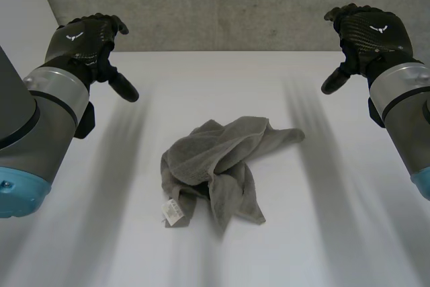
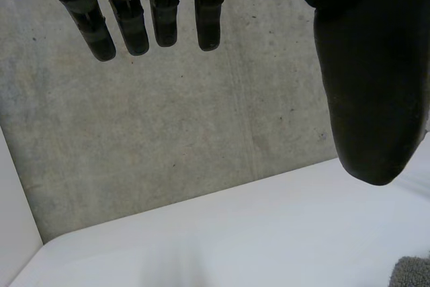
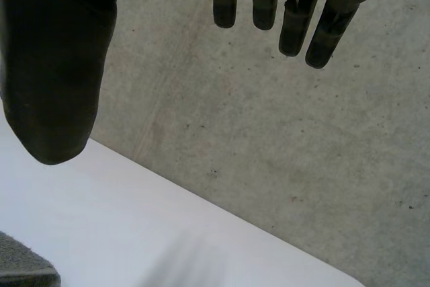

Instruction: Fold the towel.

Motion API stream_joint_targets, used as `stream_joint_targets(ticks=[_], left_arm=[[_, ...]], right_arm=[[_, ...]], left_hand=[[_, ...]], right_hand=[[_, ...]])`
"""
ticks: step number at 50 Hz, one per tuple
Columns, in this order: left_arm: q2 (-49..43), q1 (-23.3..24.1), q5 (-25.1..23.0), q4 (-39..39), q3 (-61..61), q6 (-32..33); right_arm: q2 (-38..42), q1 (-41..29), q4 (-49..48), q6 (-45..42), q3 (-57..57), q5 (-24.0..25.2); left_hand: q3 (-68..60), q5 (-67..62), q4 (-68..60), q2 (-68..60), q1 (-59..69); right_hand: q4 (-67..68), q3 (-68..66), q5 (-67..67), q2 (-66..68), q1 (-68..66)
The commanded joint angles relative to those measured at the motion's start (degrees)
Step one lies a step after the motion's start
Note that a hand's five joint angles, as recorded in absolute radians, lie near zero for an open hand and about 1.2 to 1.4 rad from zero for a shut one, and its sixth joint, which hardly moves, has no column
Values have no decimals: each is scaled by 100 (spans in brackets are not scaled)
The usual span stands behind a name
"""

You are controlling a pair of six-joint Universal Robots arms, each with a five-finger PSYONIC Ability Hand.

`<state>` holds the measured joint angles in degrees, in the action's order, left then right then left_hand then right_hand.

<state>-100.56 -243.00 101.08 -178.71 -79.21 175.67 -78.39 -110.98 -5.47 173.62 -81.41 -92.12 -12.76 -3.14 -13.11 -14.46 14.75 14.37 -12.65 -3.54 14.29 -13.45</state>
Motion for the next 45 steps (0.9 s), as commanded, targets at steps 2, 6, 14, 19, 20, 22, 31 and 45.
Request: stream_joint_targets(ticks=[2, 6, 14, 19, 20, 22, 31, 45], left_arm=[[19, -2, -9, -6, 2, -6], [10, -2, 0, -6, -7, -6], [10, 7, -27, -15, -51, -6], [-16, 287, -166, -6, -77, -15], [-60, 497, -402, -14, -112, -6], [-121, 604, -596, -6, -138, -15], [-587, 1131, -941, 3, -253, -287], [-982, 1869, -906, -23, 63, -1008]], right_arm=[[35, 6, -16, -4, 2, 1], [43, 6, -16, -4, 11, 1], [96, 165, -7, -4, 29, 116], [403, 304, -68, -13, 64, 1113], [404, 305, -68, -13, 64, 1117], [683, 410, -68, -4, 90, 1800], [1722, 446, -112, -39, 292, 2884], [2776, 262, -1175, -21, 380, 3034]], left_hand=[[276, 175, 311, 307, -336], [276, 175, 311, 307, -336], [276, 158, 311, 290, -319], [276, 175, 311, 307, -336], [276, 175, 311, 307, -336], [276, 175, 311, 307, -336], [276, 125, 311, 257, -285], [276, -128, 311, 4, -33]], right_hand=[[-437, 265, 354, -429, 345], [-437, 265, 354, -429, 345], [-437, 265, 354, -429, 345], [-437, 265, 354, -429, 345], [-437, 265, 354, -429, 345], [-437, 265, 354, -429, 345], [-437, 265, 354, -429, 345], [-437, 265, 354, -429, 345]])
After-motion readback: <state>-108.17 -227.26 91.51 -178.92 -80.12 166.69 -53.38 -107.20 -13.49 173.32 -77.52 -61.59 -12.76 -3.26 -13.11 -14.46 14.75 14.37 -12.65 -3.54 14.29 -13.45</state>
